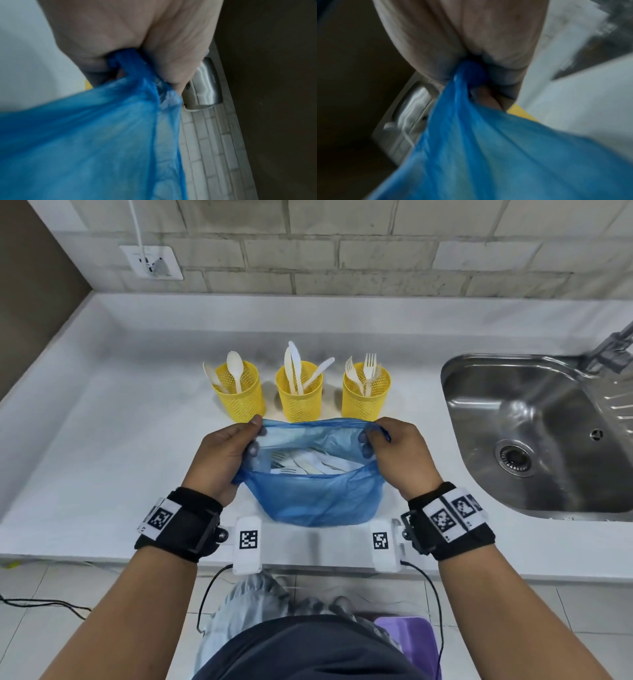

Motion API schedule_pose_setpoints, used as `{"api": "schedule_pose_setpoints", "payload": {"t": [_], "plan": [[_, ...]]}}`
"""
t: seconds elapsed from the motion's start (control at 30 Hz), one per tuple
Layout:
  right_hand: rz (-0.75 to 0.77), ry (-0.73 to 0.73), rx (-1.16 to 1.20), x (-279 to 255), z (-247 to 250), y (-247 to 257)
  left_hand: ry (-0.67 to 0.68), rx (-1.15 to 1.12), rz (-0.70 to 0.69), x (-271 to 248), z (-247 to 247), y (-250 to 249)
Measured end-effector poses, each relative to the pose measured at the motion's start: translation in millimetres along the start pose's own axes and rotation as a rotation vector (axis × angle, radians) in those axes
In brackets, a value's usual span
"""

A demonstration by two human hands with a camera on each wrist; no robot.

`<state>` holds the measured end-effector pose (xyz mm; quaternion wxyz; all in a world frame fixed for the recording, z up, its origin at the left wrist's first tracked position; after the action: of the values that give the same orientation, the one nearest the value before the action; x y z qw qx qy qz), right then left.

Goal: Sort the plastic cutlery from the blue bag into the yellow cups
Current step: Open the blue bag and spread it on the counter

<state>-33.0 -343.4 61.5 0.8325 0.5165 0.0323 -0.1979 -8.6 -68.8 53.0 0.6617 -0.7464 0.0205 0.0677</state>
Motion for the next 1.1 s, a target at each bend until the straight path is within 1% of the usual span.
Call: {"api": "schedule_pose_setpoints", "payload": {"t": [0.07,0.13,0.17,0.2,0.27,0.33,0.37,0.4,0.43,0.5,0.53,0.57,0.6,0.63,0.67,0.7,0.73,0.77,0.8,0.83,0.93,1.0,1.03,1.1], "plan": [[-0.187,0.109,0.369,-0.8,-0.4,-10.7,-0.033,-0.083,0.066,1.9,2.3,6.1],[-0.369,0.292,0.749,-4.6,-5.8,-17.6,-0.054,-0.160,0.135,3.3,2.8,12.9],[-0.422,0.375,0.903,-7.3,-7.8,-16.9,-0.047,-0.212,0.174,3.0,0.7,16.2],[-0.461,0.429,1.027,-9.8,-8.7,-15.7,-0.042,-0.277,0.216,2.2,-0.9,20.1],[-0.569,0.437,1.205,-8.8,-10.9,-21.5,-0.019,-0.366,0.310,0.9,-3.2,29.2],[-0.740,0.400,1.362,-8.4,-15.5,-32.1,0.026,-0.441,0.426,0.4,-4.1,35.9],[-0.799,0.396,1.406,-9.0,-18.0,-35.8,0.041,-0.409,0.471,0.7,-2.3,39.6],[-0.827,0.395,1.416,-9.7,-19.0,-39.4,0.061,-0.409,0.510,2.9,-0.9,45.1],[-0.833,0.389,1.388,-10.8,-17.9,-42.7,0.066,-0.369,0.511,3.3,-0.9,45.4],[-0.807,0.417,1.358,-14.0,-13.5,-44.6,0.029,-0.279,0.496,3.0,0.3,45.1],[-0.804,0.417,1.365,-16.8,-10.6,-45.1,0.009,-0.318,0.486,2.1,0.2,44.7],[-0.782,0.407,1.320,-18.7,-7.3,-44.7,-0.011,-0.318,0.457,-0.3,-1.6,41.2],[-0.745,0.362,1.181,-18.2,-2.9,-45.3,-0.039,-0.272,0.398,0.7,-0.6,39.1],[-0.692,0.283,0.952,-18.1,2.8,-44.8,-0.066,-0.088,0.291,1.5,4.7,33.2],[-0.619,0.186,0.672,-17.5,9.1,-44.7,-0.085,0.178,0.164,-0.6,8.5,24.2],[-0.523,0.067,0.400,-16.3,16.0,-43.1,-0.111,0.452,0.015,-1.9,15.7,15.6],[-0.409,-0.036,0.165,-16.2,21.6,-38.9,-0.105,0.647,-0.134,-6.9,14.8,4.7],[-0.286,-0.106,-0.007,-17.6,25.0,-32.0,-0.086,0.746,-0.252,-12.8,12.8,-3.8],[-0.177,-0.143,-0.110,-21.0,25.4,-25.3,-0.052,0.804,-0.331,-19.4,11.0,-9.7],[-0.095,-0.152,-0.169,-25.1,23.5,-20.5,-0.007,0.864,-0.369,-24.0,9.6,-11.1],[0.063,-0.171,-0.337,-35.7,8.6,-11.0,0.097,1.052,-0.397,-27.1,5.0,-9.5],[0.154,-0.215,-0.479,-35.6,-2.1,-9.7,0.132,1.120,-0.443,-24.9,1.9,-7.2],[0.166,-0.216,-0.540,-33.3,-7.0,-11.7,0.145,1.131,-0.459,-24.1,1.1,-5.8],[0.161,-0.160,-0.596,-27.9,-13.3,-18.6,0.150,1.108,-0.460,-24.4,0.6,-5.8]]}}
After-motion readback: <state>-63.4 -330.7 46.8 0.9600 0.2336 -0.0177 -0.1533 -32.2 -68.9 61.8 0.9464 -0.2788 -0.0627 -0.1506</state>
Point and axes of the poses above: each hand's wrist, its own x-axis towards the middle knuckle, its own z-axis out of the back of the hand, y = z × x, the point moved 5 cm from there along x, towards the middle knuckle, and after that the axes turned 14 degrees about -z, right-handed, at the moved point
